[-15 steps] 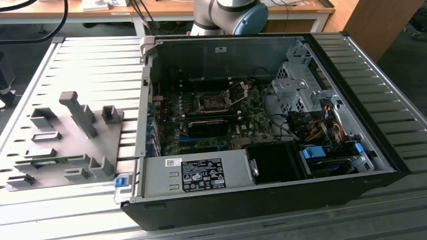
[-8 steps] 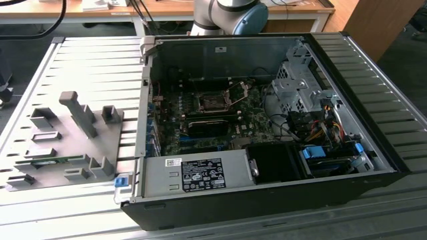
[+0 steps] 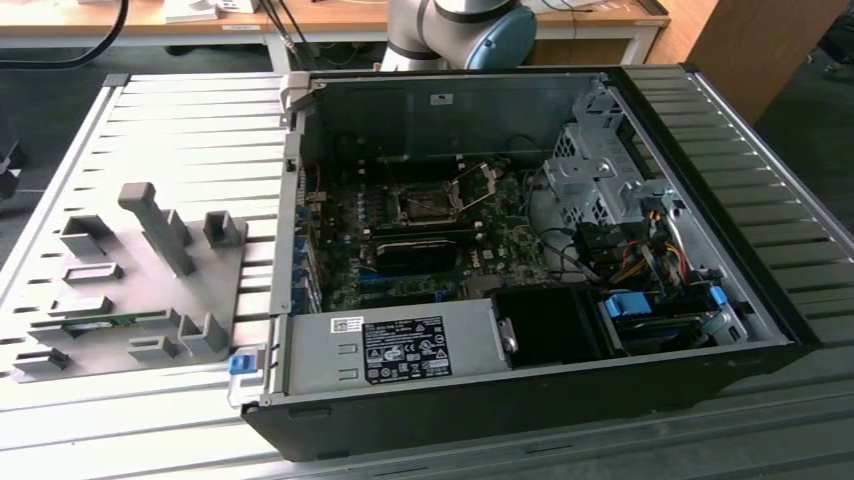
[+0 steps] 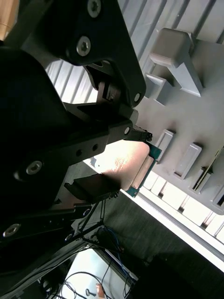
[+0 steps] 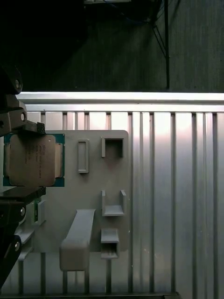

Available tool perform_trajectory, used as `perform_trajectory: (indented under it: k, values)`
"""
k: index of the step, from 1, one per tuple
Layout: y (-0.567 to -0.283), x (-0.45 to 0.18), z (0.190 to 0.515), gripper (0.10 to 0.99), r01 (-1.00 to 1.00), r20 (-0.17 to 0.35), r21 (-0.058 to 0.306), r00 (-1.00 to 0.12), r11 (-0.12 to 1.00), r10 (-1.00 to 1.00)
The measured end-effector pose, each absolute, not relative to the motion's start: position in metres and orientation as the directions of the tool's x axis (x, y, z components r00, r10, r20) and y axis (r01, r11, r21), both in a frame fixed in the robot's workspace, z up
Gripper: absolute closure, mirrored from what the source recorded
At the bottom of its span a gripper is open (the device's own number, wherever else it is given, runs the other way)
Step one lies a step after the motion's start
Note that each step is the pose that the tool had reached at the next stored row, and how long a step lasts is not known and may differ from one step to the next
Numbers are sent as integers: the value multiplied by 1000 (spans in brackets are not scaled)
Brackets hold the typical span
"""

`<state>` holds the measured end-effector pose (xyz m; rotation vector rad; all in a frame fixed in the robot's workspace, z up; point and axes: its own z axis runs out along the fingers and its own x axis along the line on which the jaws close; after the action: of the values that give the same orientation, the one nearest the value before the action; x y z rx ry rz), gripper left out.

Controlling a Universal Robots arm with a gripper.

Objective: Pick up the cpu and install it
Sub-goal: 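Pick up the cpu and move it towards the insertion slot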

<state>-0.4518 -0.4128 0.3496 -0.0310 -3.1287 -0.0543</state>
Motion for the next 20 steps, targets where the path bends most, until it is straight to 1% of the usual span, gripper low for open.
perform_trajectory:
  k: [20]
  values:
    - [-413, -452, 372, 553, 20, 13, 35, -1000, 999, 20]
